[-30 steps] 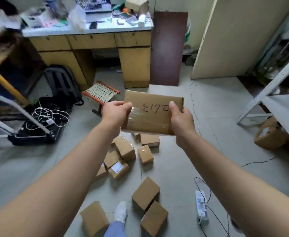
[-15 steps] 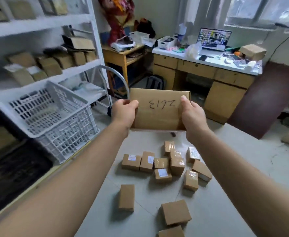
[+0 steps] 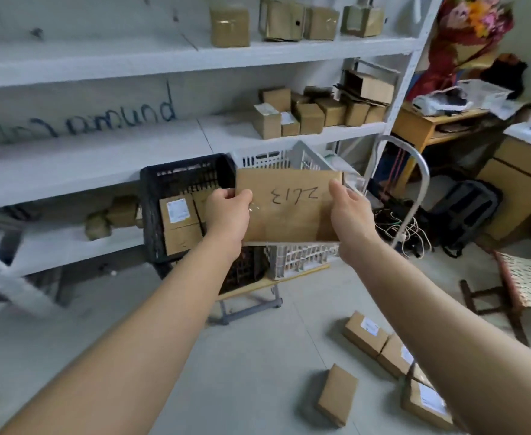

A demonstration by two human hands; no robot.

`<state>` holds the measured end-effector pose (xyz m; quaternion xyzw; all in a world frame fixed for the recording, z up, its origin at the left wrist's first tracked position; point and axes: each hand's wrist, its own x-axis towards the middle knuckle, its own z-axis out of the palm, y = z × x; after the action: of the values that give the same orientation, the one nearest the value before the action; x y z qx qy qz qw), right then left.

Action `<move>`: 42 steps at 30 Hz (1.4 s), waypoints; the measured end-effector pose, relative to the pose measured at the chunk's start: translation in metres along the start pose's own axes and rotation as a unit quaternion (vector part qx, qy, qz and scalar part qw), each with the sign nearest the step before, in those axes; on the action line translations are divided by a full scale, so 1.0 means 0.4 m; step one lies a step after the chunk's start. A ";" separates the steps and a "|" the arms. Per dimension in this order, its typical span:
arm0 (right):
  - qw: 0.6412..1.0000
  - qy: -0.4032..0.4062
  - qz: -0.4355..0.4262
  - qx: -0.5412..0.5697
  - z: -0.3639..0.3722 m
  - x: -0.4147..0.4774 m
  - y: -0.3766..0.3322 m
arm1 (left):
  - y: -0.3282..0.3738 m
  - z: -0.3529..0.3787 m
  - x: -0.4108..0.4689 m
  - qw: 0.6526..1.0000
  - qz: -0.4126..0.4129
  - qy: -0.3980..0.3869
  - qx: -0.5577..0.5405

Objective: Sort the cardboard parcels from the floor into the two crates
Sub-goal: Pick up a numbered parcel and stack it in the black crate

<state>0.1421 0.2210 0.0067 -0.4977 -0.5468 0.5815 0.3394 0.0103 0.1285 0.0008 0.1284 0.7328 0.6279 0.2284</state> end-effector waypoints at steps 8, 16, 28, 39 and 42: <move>0.996 -0.084 0.001 -0.039 0.314 0.089 0.011 | -0.025 -0.178 0.209 0.996 -0.040 0.079 -0.004; 0.985 -0.149 0.016 -0.080 0.493 0.290 0.027 | -0.064 -0.183 0.407 0.985 -0.089 0.149 -0.014; 0.939 -0.265 0.009 -0.218 0.706 0.608 0.084 | -0.191 -0.123 0.659 0.956 -0.166 0.238 -0.049; 0.862 -0.347 0.008 -0.370 0.860 0.781 0.222 | -0.399 -0.143 0.799 0.928 -0.331 0.153 -0.082; 0.824 -0.378 0.030 -0.421 0.878 0.801 0.259 | -0.454 -0.133 0.810 0.906 -0.395 0.117 -0.095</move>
<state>-0.2637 0.3995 -0.1935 -0.3495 -0.8088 0.4473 -0.1537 -0.2779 0.2042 -0.2276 -0.2678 0.6819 0.5636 0.3817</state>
